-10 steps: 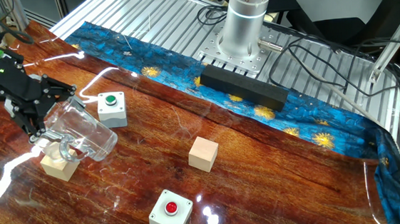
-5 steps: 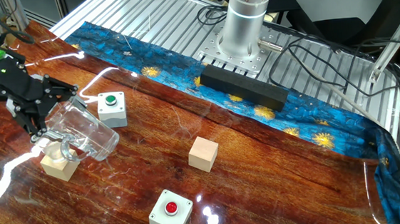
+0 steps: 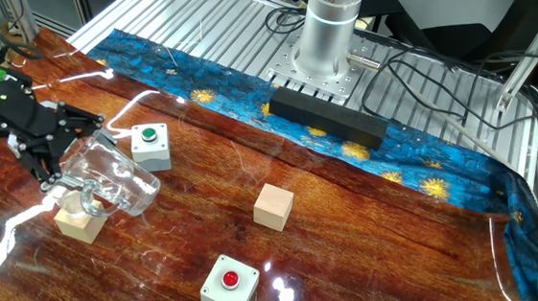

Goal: Pour the water from one cup into another empty cup

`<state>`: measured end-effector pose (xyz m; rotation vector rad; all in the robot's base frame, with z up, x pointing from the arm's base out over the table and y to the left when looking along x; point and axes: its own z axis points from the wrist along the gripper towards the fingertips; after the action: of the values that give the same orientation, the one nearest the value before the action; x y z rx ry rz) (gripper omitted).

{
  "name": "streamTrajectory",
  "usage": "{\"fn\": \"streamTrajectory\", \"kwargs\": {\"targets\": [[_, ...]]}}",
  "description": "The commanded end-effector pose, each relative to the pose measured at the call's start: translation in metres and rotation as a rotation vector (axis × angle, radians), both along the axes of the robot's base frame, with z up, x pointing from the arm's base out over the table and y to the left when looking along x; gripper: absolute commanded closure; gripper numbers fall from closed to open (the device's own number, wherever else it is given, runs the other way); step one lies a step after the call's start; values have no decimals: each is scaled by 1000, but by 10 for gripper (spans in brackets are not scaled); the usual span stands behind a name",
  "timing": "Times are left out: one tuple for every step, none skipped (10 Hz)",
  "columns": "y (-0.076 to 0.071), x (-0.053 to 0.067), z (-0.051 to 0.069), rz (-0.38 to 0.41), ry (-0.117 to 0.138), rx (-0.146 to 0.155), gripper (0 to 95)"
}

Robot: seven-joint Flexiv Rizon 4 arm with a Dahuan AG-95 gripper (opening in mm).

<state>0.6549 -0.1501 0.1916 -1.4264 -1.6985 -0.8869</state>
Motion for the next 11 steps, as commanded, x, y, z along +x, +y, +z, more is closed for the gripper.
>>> {"fn": "streamTrajectory", "kwargs": {"targets": [[0,0,-1,1,-6,-16,950],[0,0,-1,0,-7,-18,950],[1,0,-1,8,-16,-32,950],[1,0,-1,19,-29,-52,950],[1,0,-1,29,-41,-70,950],[1,0,-1,33,-47,-80,950],[1,0,-1,49,-70,-119,950],[1,0,-1,53,-86,-142,950],[2,-1,-1,67,-107,-166,950],[3,-1,-1,70,-117,-182,950],[5,-3,-2,83,-134,-200,950]]}}
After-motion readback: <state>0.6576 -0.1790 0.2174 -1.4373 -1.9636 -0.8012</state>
